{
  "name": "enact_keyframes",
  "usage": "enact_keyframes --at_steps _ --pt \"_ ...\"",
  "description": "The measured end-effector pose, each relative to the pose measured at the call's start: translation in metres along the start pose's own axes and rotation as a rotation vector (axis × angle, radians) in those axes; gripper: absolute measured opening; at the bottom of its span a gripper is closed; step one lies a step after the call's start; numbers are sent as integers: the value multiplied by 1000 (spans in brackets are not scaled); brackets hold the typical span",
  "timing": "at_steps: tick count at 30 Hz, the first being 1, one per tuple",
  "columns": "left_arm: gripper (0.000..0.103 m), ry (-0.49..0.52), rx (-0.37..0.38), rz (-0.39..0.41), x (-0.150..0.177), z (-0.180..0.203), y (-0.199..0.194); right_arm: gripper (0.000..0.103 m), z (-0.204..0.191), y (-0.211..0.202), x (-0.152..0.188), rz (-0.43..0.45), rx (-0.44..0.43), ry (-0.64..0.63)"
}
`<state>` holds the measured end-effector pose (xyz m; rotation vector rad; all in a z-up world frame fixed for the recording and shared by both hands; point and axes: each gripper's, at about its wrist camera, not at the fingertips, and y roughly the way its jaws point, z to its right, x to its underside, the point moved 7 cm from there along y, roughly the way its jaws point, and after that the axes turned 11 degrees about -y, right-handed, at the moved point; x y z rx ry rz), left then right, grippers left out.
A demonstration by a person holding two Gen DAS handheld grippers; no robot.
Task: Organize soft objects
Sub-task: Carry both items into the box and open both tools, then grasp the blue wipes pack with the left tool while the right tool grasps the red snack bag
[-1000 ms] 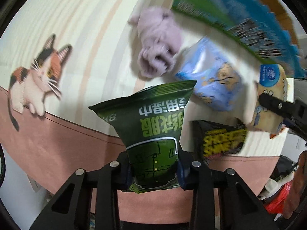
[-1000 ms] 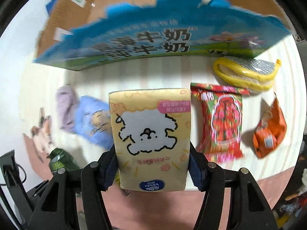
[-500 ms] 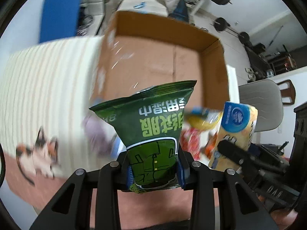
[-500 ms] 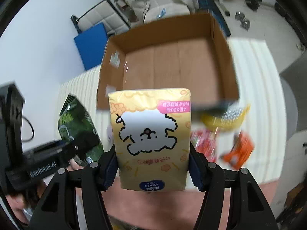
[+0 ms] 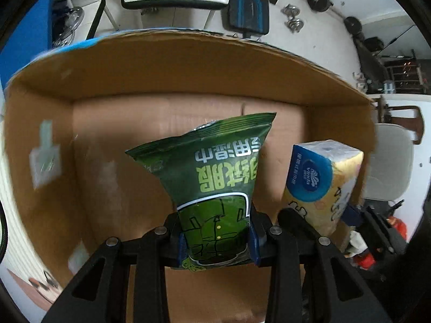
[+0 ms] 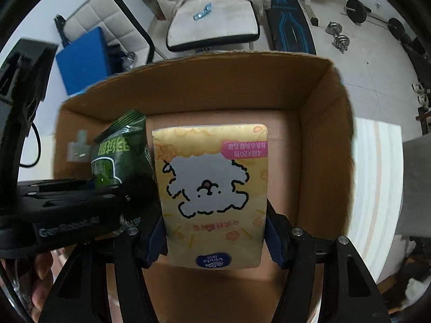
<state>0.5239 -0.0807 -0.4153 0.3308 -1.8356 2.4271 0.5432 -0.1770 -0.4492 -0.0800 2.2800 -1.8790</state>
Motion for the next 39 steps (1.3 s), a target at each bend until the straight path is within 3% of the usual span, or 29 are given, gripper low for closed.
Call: enact_keyframes --at_steps 6,11,14,16,19,21,22,23,31,34,39 --pt "33 -6 10 -25 -15 8 21 65 11 31 -15 -45 21 -18" --pt "36 -14 -48 -19 -12 7 24 67 18 45 -16 -86 15 -18" --pt "53 -9 -44 -13 -9 9 19 75 17 44 -18 -86 4 -17" --pt "81 -1 -48 5 -5 10 13 75 14 38 -17 -87 4 -26" --pt "89 17 -54 31 7 14 -2 78 12 27 -16 -84 21 -42" --pt "97 21 -54 52 11 13 -13 87 9 20 -14 -76 7 -47" --pt "98 22 -55 61 17 15 -14 98 10 20 -9 -66 2 -52" --pt "98 24 -62 72 21 14 -19 103 8 16 -7 -58 9 -55" --pt "98 13 -59 201 52 -16 -62 103 -4 -38 22 47 -14 -74" --pt "98 -26 -52 266 79 -33 -83 103 -10 -64 51 87 -12 -73" --pt "98 -229 30 275 154 -82 -87 103 -19 -91 121 122 14 -22"
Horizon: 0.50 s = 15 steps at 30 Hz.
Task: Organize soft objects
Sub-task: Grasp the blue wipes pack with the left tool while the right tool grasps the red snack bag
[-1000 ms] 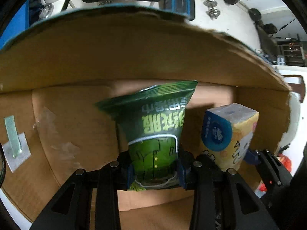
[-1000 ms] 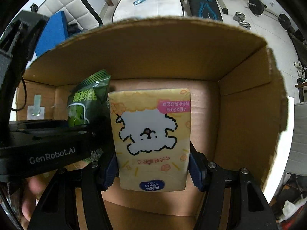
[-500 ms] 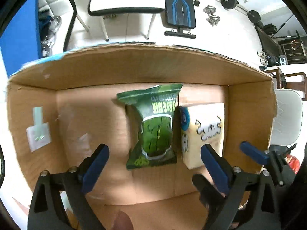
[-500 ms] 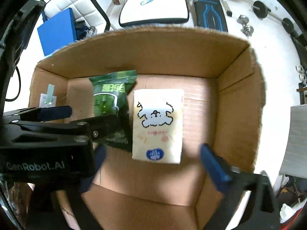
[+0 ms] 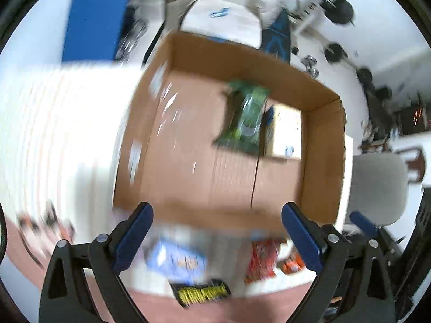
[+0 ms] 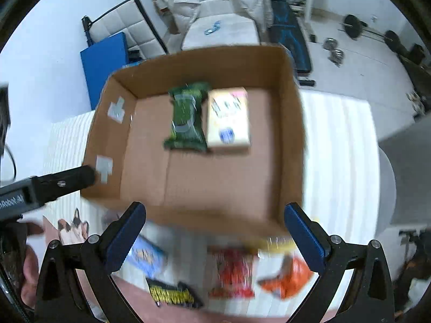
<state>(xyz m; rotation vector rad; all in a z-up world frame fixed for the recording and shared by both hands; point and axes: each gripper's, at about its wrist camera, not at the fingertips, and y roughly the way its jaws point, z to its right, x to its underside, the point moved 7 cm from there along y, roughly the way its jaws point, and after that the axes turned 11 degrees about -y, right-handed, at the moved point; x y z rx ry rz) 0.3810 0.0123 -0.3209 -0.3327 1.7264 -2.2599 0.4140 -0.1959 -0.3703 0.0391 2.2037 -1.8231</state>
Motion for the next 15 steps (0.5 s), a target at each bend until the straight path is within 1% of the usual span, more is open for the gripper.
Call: enact_keyframes --at_steps 1,2,4,5,6,8,10,12,15 --pt "98 -43 7 -34 12 -11 6 103 0 -4 12 -1 2 11" --pt "98 -109 49 -109 34 -30 17 103 0 -5 32 -11 7 32" --pt "98 -219 111 -229 65 -49 39 103 -1 -3 63 -38 10 72" --pt "98 -291 150 -315 84 -64 57 103 -2 2 81 -55 0 99" --pt "98 -332 159 -363 97 -74 70 103 -2 5 91 -66 -3 115" --pt "98 -395 149 -401 107 -90 89 103 -5 19 113 -91 -1 150" --pt "98 -440 142 -417 108 -101 109 103 -3 29 128 -93 20 176" --pt "98 -468 134 -414 101 -104 125 103 0 41 139 -98 39 209" --pt "98 -474 96 -397 88 -101 139 103 4 60 144 -109 28 251"
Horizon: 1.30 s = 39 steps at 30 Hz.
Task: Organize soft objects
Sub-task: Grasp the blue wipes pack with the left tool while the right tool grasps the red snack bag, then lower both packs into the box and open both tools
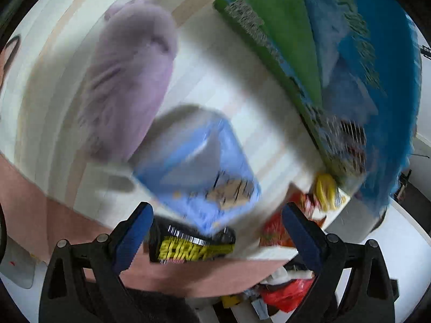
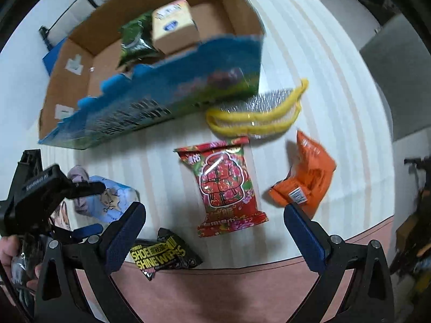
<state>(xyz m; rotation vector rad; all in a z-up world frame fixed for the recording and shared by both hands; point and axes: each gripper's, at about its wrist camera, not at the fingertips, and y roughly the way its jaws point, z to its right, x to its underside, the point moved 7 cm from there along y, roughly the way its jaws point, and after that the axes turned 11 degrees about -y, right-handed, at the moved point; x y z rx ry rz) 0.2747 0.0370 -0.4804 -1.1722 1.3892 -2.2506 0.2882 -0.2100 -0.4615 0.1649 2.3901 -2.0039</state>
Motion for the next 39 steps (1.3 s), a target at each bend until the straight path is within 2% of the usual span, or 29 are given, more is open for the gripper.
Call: enact_keyframes --at_steps 4,6,7,11,13,14,15,16,20,25,30,32,34,37,39 --pt "97 29 -100 36 -7 1 13 103 0 21 -5 -19 0 3" --pt "89 91 -186 65 -8 5 22 102 1 33 -6 -49 -9 6" --pt "88 134 -230 86 -7 7 24 99 2 41 -6 -67 -16 9" --pt "88 426 -451 222 6 23 31 82 2 62 -3 -125 -1 -26" --pt "88 517 -505 254 14 28 34 65 0 72 1 -160 0 -53" --pt "88 547 -516 255 18 29 36 62 0 75 3 -172 13 -69" --pt "88 565 -519 254 22 29 38 54 0 77 6 -180 28 -85" --pt "88 576 -521 252 24 29 39 53 -1 79 10 -192 41 -105" --pt "88 579 -494 222 33 24 45 53 -11 80 30 -254 3 -169" --pt "88 463 -426 178 24 14 55 60 -9 83 25 -234 -1 -124" --pt "86 367 -332 200 17 15 52 60 -13 94 25 -228 21 -123" --pt "77 360 -332 216 8 9 40 57 -15 95 28 -227 49 -139" --pt "59 385 -349 241 8 6 34 50 -22 94 31 -221 75 -159" --pt "48 423 -375 266 13 10 30 48 -28 93 41 -230 74 -172" --pt "44 447 -399 295 20 15 26 48 -33 90 52 -234 62 -180"
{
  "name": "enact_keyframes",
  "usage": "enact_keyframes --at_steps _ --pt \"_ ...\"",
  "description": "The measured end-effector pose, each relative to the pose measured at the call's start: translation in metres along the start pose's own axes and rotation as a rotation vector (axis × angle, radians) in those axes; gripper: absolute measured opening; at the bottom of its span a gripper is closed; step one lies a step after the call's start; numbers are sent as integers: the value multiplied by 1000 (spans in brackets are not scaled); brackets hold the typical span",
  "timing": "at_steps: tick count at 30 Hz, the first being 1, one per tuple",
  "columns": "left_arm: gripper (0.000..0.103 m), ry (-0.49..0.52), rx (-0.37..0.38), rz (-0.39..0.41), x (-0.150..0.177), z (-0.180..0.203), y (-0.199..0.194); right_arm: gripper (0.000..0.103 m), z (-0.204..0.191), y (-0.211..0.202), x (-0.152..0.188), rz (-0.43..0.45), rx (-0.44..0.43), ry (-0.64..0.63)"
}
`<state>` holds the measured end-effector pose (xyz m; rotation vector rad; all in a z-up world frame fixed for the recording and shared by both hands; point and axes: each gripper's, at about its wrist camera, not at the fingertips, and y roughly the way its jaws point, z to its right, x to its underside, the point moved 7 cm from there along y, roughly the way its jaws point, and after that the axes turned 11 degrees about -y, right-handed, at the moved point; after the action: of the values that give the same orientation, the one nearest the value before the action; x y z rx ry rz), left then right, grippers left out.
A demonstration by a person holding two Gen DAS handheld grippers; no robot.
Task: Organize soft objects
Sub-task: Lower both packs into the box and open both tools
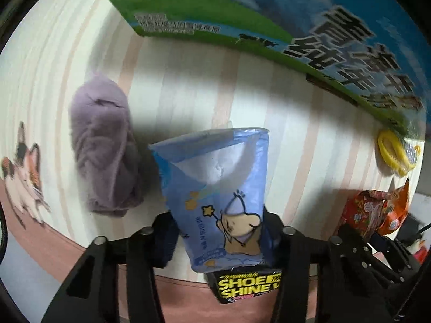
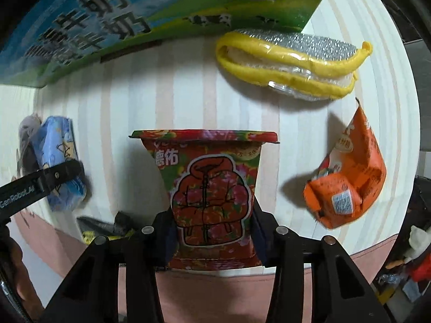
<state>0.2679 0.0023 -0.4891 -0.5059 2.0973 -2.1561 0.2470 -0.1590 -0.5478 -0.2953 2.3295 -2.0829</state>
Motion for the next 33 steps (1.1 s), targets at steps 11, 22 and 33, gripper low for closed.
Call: enact_keyframes --at_steps 11,22,33 --pt "43 177 158 156 45 45 -119 47 -42 -130 24 196 -167 -86" --pt "43 196 167 272 -77 48 -215 47 -1 -199 -126 294 -73 -74" --pt "43 194 31 120 -168 78 -132 47 29 -93 -193 81 10 -54"
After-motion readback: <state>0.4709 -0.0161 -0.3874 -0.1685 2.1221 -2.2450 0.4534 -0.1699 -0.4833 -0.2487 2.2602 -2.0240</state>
